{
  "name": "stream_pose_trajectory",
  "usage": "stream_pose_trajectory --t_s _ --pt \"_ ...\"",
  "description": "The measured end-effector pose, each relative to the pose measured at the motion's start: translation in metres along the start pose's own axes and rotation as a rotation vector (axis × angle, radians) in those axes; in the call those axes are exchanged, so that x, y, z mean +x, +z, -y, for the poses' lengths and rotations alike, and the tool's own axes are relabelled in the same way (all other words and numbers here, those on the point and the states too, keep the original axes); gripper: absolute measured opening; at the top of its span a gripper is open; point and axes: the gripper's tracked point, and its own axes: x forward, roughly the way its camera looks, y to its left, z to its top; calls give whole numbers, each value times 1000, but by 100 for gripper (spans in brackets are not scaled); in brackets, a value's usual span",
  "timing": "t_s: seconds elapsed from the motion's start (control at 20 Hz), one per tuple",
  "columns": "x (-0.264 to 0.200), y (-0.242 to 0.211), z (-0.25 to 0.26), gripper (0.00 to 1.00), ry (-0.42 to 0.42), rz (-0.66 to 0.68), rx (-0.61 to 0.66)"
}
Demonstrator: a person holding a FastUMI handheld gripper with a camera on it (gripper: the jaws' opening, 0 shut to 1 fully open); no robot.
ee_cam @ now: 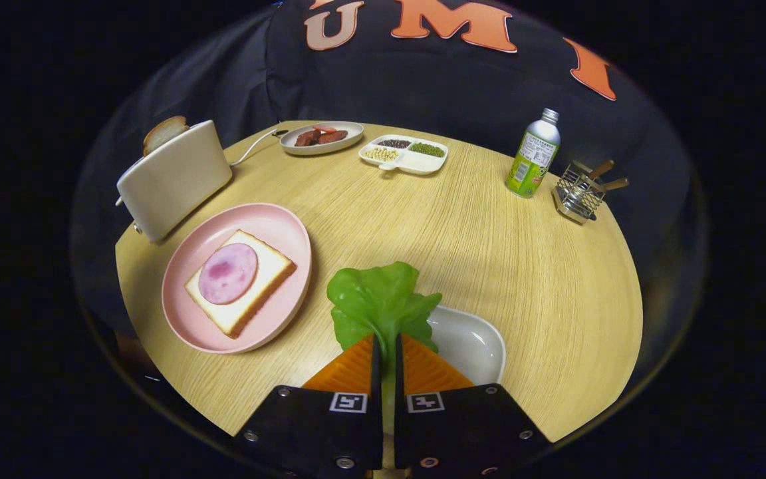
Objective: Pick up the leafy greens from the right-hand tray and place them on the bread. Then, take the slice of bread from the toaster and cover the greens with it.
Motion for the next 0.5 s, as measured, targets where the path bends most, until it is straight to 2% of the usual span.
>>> stream_pose_trajectory --t_s 0.1,0.5 --pt "-9 7 0 4 -7 40 16" --pt "-31 41 -32 4 64 151 62"
